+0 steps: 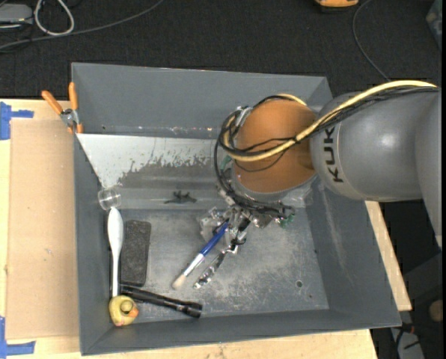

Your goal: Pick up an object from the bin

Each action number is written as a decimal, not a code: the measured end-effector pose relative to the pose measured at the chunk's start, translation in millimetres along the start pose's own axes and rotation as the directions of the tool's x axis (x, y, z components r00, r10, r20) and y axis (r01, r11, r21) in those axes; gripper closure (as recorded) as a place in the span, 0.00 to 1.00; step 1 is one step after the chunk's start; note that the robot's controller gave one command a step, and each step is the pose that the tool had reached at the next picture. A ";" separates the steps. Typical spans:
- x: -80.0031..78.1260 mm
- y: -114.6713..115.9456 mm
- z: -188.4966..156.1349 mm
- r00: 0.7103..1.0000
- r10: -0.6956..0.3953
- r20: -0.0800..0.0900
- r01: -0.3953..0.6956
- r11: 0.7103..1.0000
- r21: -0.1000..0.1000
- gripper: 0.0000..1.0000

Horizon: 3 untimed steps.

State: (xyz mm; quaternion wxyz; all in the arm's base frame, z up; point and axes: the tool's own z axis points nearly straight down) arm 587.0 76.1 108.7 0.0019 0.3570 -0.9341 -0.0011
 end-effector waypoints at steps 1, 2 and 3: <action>0.5 0.6 -11.1 1.000 0.003 -0.002 -0.003 1.000 -0.001 1.00; 0.5 1.2 -26.2 1.000 0.006 -0.002 -0.006 1.000 -0.002 1.00; 0.1 1.6 -45.6 1.000 0.010 -0.001 -0.010 1.000 -0.002 1.00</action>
Offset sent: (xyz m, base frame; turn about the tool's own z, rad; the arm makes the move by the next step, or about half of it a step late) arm -0.0008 -0.0001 0.0454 0.0023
